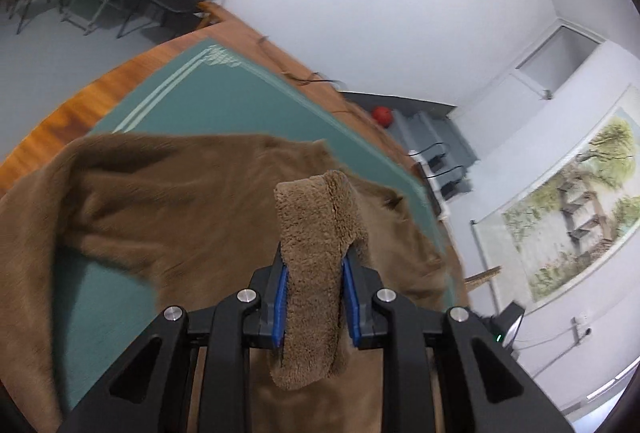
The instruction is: Fold clothes
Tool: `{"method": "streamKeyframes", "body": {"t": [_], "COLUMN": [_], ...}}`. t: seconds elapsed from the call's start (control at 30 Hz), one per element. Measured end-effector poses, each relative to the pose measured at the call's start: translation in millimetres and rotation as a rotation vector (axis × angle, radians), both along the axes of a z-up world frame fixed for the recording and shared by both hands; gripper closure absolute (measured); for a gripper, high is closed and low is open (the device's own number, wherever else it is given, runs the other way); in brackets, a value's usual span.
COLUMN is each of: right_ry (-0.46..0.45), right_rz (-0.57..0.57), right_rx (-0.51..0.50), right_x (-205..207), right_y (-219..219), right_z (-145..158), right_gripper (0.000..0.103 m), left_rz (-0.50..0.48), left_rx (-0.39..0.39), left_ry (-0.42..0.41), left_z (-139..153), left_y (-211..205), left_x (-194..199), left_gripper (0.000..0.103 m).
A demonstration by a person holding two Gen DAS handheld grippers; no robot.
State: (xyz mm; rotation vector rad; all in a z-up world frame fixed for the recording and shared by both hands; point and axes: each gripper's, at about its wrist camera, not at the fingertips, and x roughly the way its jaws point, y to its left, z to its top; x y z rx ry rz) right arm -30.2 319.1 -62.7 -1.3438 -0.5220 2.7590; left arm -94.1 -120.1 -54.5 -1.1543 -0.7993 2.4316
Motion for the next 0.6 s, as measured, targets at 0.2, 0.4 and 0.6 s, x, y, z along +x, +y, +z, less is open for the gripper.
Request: {"method": "streamKeyframes", "body": {"t": [0.2, 0.4, 0.6], "right_ry": [0.040, 0.000, -0.041], "right_rz": [-0.027, -0.120, -0.213], "right_rx": [-0.233, -0.130, -0.027], "right_x": [-44.1, -88.5, -133.0], "right_y": [24.6, 35.8, 46.9], "right_z": [40.0, 17.5, -5.1], "right_gripper": [0.001, 0.007, 0.011], "left_rz": [-0.012, -0.038, -0.033], "left_rx": [-0.010, 0.004, 0.035], "left_ry": [-0.082, -0.055, 0.007], "left_z": [-37.1, -32.2, -18.7], "left_y": [0.0, 4.6, -7.8], "left_x": [-2.1, -8.0, -9.6], "left_gripper": [0.076, 0.076, 0.076]}}
